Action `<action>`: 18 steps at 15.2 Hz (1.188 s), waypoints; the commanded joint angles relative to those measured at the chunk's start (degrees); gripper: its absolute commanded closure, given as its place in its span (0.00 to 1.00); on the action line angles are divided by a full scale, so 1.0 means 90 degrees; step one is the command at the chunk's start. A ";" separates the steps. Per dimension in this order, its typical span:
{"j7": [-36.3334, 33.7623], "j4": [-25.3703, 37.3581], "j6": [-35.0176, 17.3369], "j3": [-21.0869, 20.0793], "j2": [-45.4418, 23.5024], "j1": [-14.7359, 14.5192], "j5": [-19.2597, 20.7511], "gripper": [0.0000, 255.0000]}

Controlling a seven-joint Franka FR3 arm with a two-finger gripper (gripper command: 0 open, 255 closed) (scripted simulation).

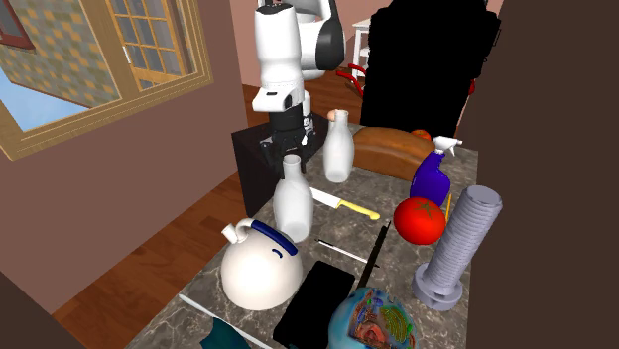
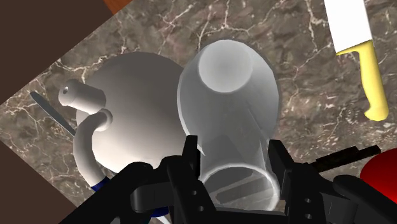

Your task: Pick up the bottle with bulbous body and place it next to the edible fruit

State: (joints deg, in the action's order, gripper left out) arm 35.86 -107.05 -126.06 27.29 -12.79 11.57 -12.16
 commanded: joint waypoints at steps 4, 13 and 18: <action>-0.0081 0.0196 0.0302 0.0028 0.0119 -0.0017 0.0100 1.00; -0.0227 0.0739 0.1006 0.0068 0.0312 -0.0032 0.0264 1.00; -0.0285 0.1099 0.1413 0.0083 0.0369 -0.0028 0.0319 1.00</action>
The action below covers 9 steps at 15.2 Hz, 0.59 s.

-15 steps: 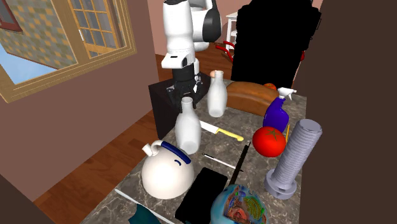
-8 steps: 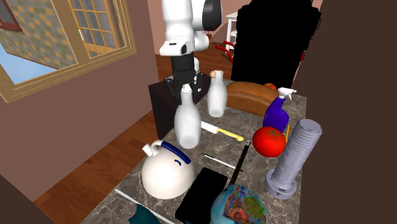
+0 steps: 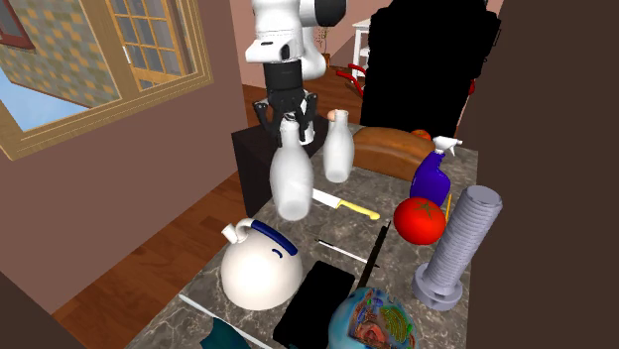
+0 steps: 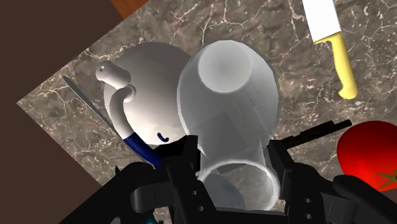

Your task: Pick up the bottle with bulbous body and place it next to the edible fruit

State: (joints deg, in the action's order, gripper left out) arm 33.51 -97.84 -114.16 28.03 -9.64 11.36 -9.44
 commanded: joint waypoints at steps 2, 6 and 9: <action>-0.0044 0.0232 0.0257 0.0006 0.0032 -0.0001 0.0032 1.00; -0.0075 0.0569 0.0596 0.0017 0.0036 0.0013 0.0049 1.00; -0.0094 0.0842 0.0857 0.0025 0.0022 0.0029 0.0051 1.00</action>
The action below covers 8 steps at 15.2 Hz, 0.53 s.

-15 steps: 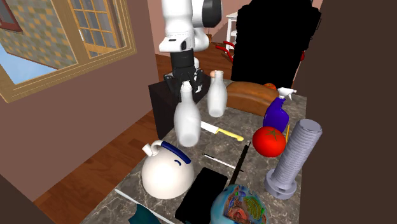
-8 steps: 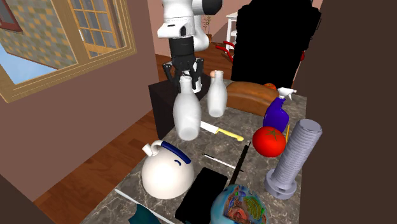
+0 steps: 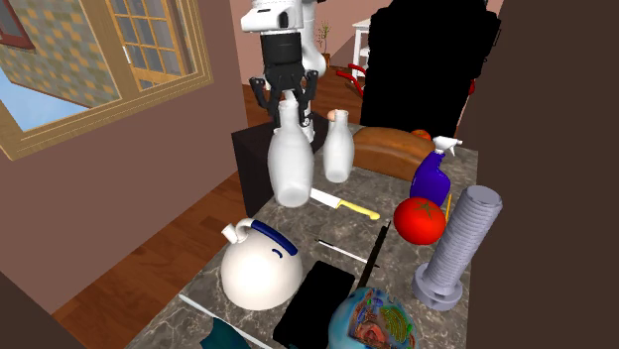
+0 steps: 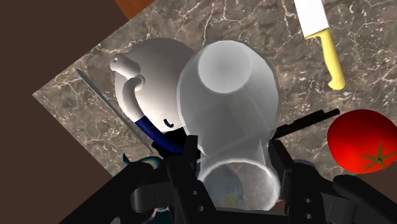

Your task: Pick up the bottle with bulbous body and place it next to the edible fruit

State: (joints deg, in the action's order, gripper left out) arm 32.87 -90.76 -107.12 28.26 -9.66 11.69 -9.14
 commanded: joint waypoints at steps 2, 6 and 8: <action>-0.0032 0.0250 0.0251 0.0004 0.0005 0.0005 0.0012 1.00; -0.0044 0.0667 0.0616 0.0016 -0.0055 0.0041 -0.0011 1.00; -0.0211 0.0518 0.0562 -0.0037 0.0070 -0.0081 0.0078 1.00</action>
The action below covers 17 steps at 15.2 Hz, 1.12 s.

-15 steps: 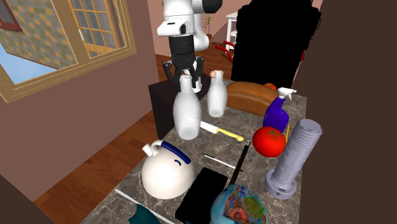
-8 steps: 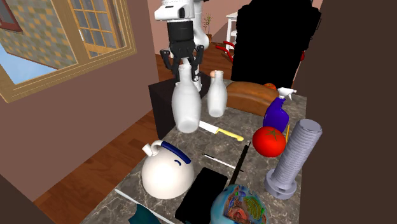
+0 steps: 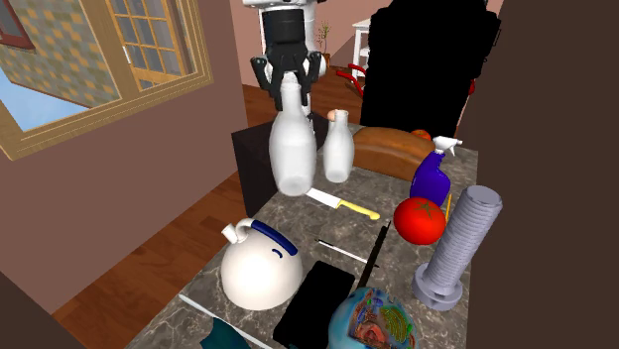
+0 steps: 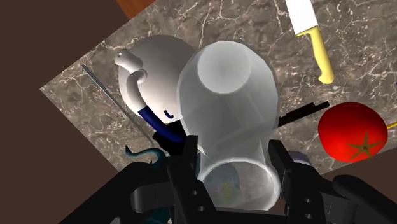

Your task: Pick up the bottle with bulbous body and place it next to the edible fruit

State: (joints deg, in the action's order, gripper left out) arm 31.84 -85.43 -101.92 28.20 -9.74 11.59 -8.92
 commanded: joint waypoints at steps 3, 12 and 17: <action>-0.0602 -0.0458 -0.0152 -0.0208 0.0407 -0.0405 0.0295 1.00; -0.2088 -0.1111 -0.0364 -0.0858 0.0977 -0.1202 0.0781 1.00; -0.2869 -0.1184 -0.0391 -0.1234 0.1041 -0.1581 0.0928 1.00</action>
State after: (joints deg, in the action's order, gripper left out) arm 7.53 -97.01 -105.80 17.78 0.17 -1.94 -0.62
